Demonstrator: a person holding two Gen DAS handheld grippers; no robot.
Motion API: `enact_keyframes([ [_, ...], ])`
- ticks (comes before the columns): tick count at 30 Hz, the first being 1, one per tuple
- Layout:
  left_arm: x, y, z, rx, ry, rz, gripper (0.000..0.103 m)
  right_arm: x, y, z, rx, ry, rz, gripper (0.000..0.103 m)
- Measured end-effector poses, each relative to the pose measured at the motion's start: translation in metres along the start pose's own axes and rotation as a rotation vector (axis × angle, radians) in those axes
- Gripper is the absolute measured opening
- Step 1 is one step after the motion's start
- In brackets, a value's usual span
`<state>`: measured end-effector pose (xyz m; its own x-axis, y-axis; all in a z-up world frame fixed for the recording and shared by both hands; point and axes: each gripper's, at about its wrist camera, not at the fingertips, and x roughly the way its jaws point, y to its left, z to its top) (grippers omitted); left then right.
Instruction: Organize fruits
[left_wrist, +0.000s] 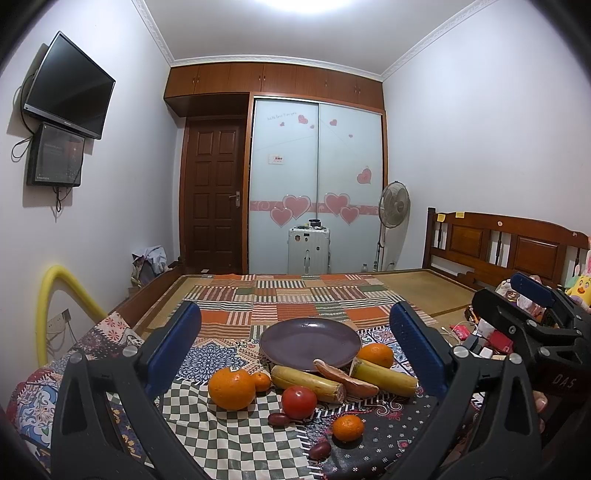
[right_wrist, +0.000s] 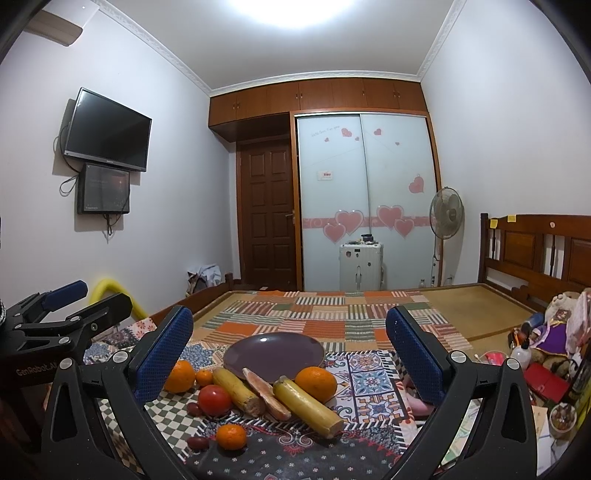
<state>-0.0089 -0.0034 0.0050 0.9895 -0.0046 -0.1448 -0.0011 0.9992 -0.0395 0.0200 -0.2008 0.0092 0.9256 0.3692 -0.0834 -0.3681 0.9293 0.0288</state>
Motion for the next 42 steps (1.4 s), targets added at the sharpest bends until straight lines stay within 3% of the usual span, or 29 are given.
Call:
enact_keyframes([
  [28,0.006,0.001,-0.005,0.016,0.015,-0.005,0.103,0.011,0.000,-0.005,-0.001,0.026,0.010,0.103],
  [34,0.033,0.015,-0.019,0.019,0.108,0.009,0.102,0.040,-0.007,-0.023,-0.039,0.122,0.007,0.103],
  [37,0.045,0.024,-0.028,0.024,0.160,0.023,0.091,0.058,-0.013,-0.038,-0.054,0.198,0.010,0.102],
  [42,0.074,0.046,-0.049,0.016,0.286,0.042,0.082,0.081,-0.024,-0.063,-0.056,0.321,0.032,0.090],
])
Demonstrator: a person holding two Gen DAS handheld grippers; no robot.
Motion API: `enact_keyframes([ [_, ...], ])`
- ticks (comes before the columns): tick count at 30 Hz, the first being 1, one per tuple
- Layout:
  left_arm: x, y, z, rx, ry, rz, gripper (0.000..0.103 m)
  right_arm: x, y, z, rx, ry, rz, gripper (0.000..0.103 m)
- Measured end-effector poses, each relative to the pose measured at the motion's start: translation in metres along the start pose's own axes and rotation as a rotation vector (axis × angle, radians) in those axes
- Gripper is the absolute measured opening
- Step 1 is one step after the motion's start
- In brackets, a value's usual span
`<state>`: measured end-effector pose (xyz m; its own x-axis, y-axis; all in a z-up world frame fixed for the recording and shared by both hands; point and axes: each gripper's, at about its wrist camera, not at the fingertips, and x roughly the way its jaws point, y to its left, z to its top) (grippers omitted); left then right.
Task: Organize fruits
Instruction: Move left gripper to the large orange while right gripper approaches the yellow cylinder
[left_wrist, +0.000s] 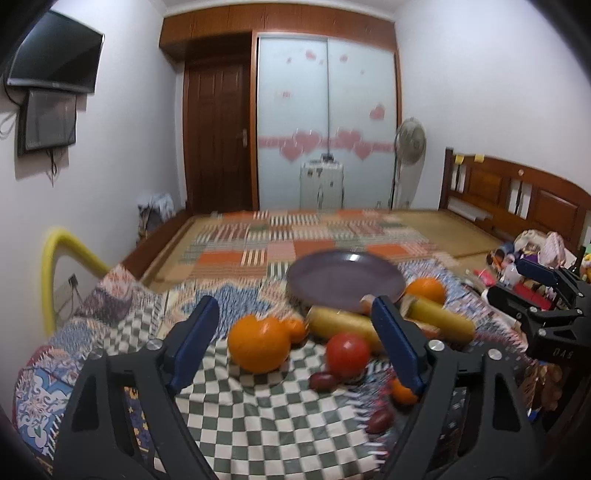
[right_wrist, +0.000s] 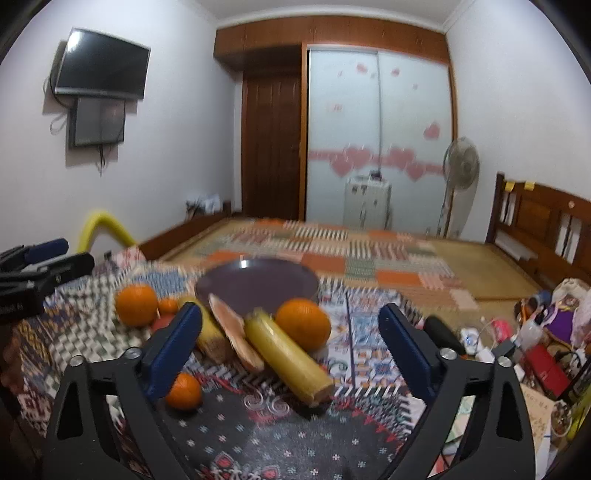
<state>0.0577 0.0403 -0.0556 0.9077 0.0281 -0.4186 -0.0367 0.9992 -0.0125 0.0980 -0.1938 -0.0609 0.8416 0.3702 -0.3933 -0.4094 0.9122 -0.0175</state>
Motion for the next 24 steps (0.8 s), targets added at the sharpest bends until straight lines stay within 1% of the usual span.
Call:
enact_keyframes([
  [2,0.012,0.007,-0.003,-0.007,0.044,0.001,0.080,0.009,-0.007,-0.004,0.006,0.044,0.012,0.082],
  [3,0.017,0.010,-0.005,-0.009,0.063,0.001,0.078,0.013,-0.009,-0.005,0.008,0.061,0.018,0.080],
  [5,0.031,0.018,-0.009,-0.007,0.107,0.003,0.077,0.022,-0.017,-0.009,0.014,0.103,0.038,0.071],
  [8,0.049,0.024,-0.014,0.007,0.154,0.017,0.077,0.033,-0.022,-0.012,0.017,0.149,0.059,0.063],
  [15,0.076,0.030,-0.017,0.029,0.209,0.034,0.077,0.052,-0.027,-0.017,-0.004,0.237,0.104,0.060],
  [19,0.091,0.034,-0.019,0.003,0.256,0.010,0.077,0.059,-0.026,-0.016,-0.024,0.271,0.136,0.059],
  [21,0.098,0.034,-0.020,-0.003,0.276,0.002,0.077,0.062,-0.025,-0.017,-0.038,0.285,0.145,0.056],
  [24,0.107,0.036,-0.023,-0.008,0.294,0.010,0.077,0.066,-0.025,-0.018,-0.028,0.309,0.176,0.052],
])
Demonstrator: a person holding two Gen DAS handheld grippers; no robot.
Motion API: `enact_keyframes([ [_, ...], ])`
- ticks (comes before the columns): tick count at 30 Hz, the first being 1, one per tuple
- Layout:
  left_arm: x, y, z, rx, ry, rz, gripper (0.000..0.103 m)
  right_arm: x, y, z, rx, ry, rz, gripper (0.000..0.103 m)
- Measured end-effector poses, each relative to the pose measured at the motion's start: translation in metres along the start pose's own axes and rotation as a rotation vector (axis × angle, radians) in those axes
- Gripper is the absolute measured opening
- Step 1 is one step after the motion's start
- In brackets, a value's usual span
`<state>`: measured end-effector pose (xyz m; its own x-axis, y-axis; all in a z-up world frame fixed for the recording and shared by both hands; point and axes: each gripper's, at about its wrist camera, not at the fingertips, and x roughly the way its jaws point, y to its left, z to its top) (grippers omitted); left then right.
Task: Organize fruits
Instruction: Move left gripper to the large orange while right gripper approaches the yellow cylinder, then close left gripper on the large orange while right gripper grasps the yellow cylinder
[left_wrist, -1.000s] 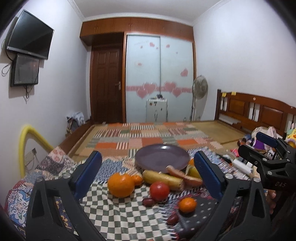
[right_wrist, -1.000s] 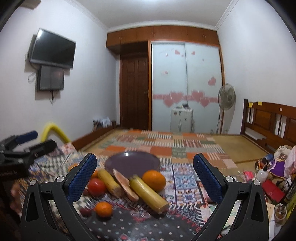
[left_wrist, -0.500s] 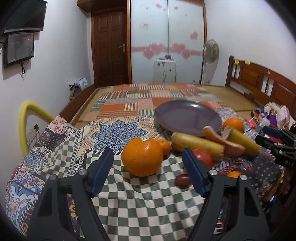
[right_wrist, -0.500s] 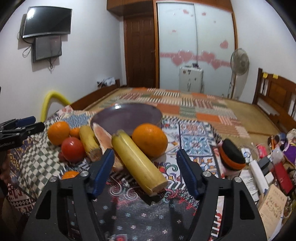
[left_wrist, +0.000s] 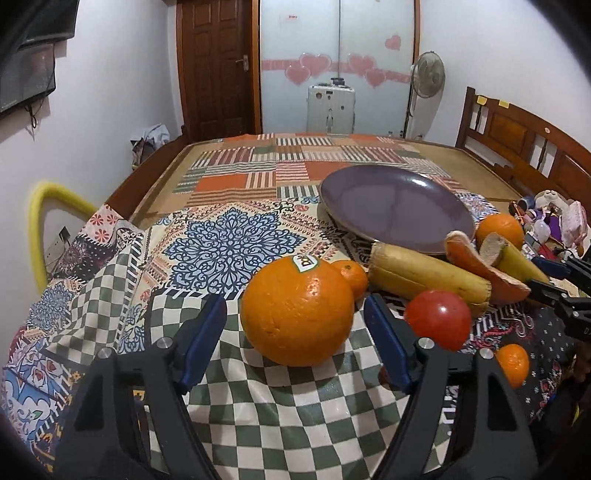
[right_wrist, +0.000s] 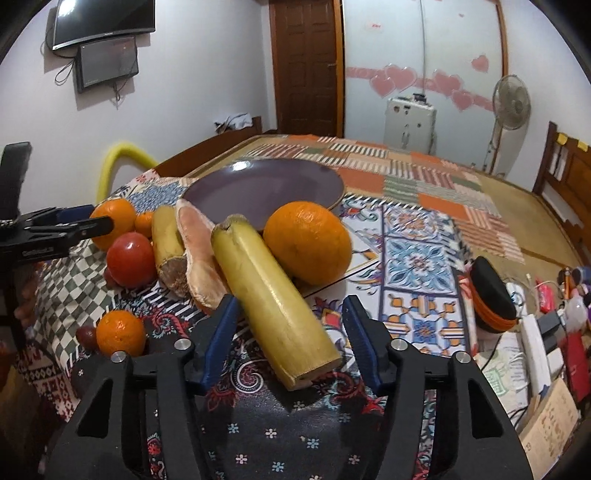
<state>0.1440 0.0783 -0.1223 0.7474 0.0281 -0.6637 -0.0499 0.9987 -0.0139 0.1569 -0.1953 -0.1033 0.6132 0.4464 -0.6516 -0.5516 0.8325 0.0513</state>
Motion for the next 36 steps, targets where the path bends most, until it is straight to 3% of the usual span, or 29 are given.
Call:
enact_keyframes([
  [6,0.009,0.003,0.001,-0.019,0.012,-0.006,0.077,0.000,0.001,-0.001,-0.007,0.010,0.008,0.048],
  [9,0.007,0.003,0.001,-0.023,0.007,-0.024,0.068,-0.005,0.003,-0.004,-0.012,0.013,0.004,0.043],
  [14,-0.003,0.001,-0.005,-0.014,0.012,-0.025,0.068,-0.015,0.001,-0.012,0.002,0.023,-0.004,0.035],
  [27,-0.045,-0.002,-0.034,0.016,0.037,-0.069,0.067,-0.045,0.001,-0.033,0.028,0.054,-0.017,0.035],
  [36,-0.047,-0.007,-0.038,0.044,0.023,-0.050,0.068,-0.031,0.005,-0.020,-0.023,0.108,0.004,0.035],
])
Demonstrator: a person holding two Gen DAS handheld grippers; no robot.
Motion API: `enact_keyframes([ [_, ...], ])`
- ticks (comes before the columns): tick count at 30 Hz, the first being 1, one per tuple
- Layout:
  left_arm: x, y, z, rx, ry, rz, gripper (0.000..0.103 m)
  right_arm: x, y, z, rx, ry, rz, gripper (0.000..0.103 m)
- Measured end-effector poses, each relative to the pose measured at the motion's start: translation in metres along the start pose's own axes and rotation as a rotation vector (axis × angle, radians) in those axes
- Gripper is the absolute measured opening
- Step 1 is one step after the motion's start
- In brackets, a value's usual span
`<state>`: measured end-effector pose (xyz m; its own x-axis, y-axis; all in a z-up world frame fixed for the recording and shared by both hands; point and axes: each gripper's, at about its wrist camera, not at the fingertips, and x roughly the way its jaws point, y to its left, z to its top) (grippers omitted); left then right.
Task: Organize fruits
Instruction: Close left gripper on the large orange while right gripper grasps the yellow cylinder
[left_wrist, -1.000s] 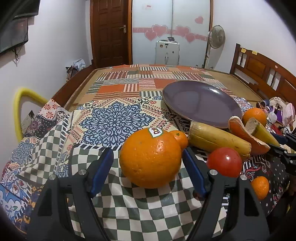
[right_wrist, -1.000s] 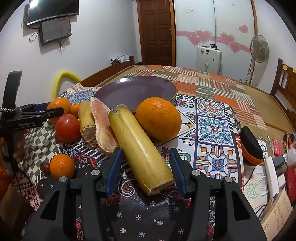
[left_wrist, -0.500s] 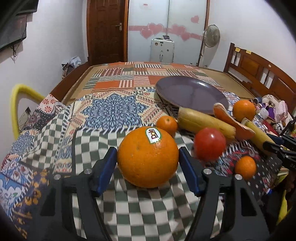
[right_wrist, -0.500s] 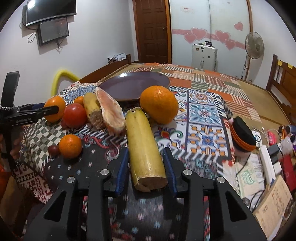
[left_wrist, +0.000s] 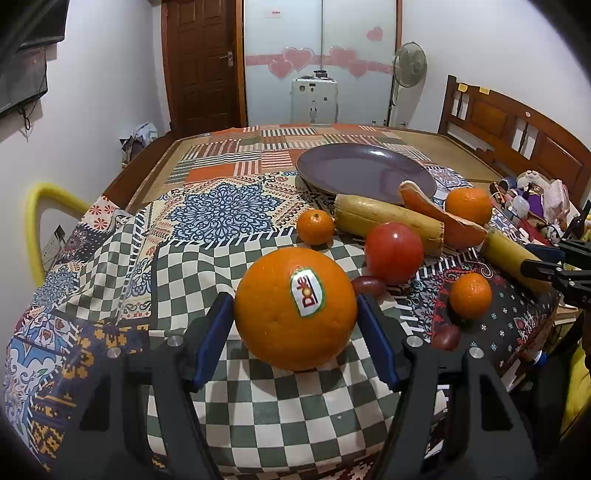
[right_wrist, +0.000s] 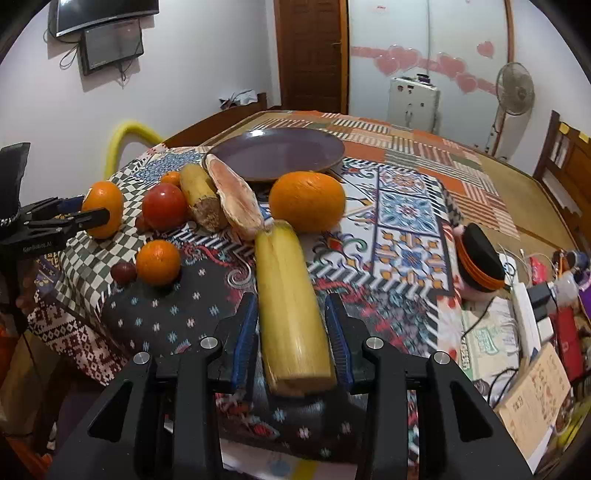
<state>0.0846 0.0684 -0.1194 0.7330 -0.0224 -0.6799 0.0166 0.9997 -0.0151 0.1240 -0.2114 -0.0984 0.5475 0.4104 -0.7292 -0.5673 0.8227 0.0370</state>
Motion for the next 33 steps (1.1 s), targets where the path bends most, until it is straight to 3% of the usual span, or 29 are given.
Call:
enact_keyframes([
  [7,0.015,0.002,0.010,-0.008,0.000,-0.008,0.068,0.026,-0.001,0.007,-0.001,0.047,0.016,0.036],
  [14,0.022,0.000,0.016,0.001,-0.021,0.000,0.068,0.021,0.001,0.002,-0.001,0.012,0.018,0.032],
  [24,0.016,-0.001,0.015,-0.008,-0.026,0.000,0.066,-0.005,0.007,0.013,0.009,-0.092,0.020,0.032],
  [33,-0.006,-0.007,0.034,-0.002,-0.097,-0.002,0.066,-0.020,0.001,0.040,0.018,-0.181,-0.002,0.032],
])
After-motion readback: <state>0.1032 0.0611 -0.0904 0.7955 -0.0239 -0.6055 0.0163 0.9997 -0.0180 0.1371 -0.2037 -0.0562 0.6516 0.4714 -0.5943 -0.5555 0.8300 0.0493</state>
